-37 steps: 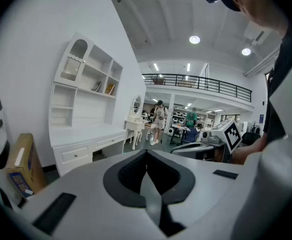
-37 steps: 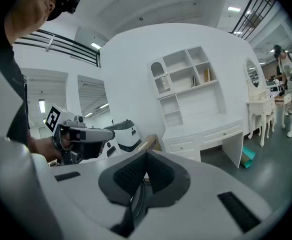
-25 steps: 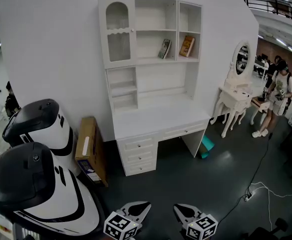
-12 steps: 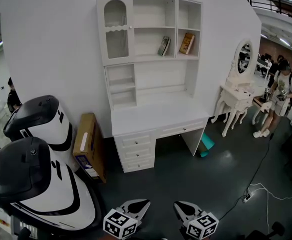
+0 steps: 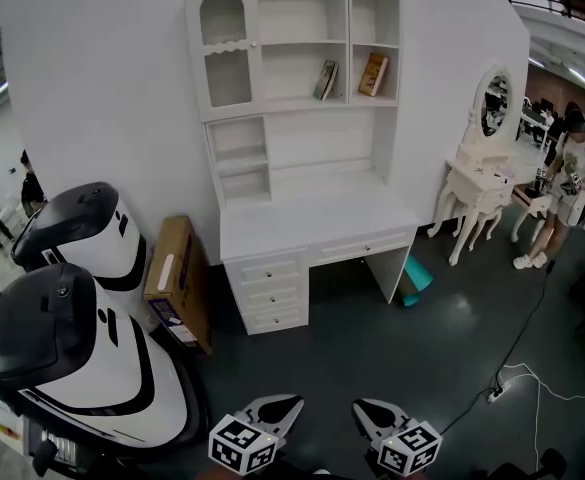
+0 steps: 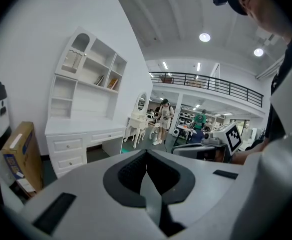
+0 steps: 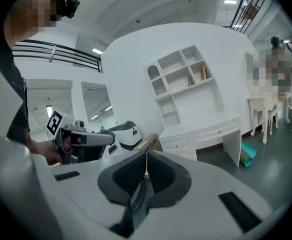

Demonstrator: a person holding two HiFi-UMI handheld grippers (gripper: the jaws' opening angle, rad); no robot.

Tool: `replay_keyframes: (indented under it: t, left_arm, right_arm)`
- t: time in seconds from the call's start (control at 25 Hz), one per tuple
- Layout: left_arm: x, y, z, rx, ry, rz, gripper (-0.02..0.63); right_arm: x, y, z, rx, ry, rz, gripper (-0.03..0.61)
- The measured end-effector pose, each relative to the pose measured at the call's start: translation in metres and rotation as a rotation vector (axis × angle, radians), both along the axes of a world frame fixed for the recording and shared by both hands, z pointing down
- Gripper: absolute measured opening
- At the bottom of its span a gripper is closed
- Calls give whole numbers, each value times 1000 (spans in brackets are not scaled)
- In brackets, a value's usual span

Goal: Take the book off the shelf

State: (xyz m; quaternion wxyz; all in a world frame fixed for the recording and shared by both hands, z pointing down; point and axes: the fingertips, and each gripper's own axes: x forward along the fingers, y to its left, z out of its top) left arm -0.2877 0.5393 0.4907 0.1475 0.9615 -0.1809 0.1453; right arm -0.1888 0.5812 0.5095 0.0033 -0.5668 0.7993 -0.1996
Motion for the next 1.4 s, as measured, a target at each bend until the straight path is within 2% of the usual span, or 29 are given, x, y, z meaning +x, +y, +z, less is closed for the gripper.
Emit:
replay_keyframes:
  t: [0.24,0.48,0.68,1.08,1.4]
  left_arm:
    - [9,5,4,3,-32,-1,11]
    - [17,-8,15,-21,-58,3,11]
    - [39,-30,21,-38,-53,31,11]
    - [76,-135,9,-19,-18,31,11]
    - [92,-227,-12,17,17,48,11]
  right_arm:
    - [13,1,8,-17,-26,0,29]
    - [25,-10,16,-33,-42,13,29]
    - [44,-25,21,-49,-37,38,29]
    - [82,-102,24,-91,-24,78,29]
    - [90,-203,-1,-48,2,75,29]
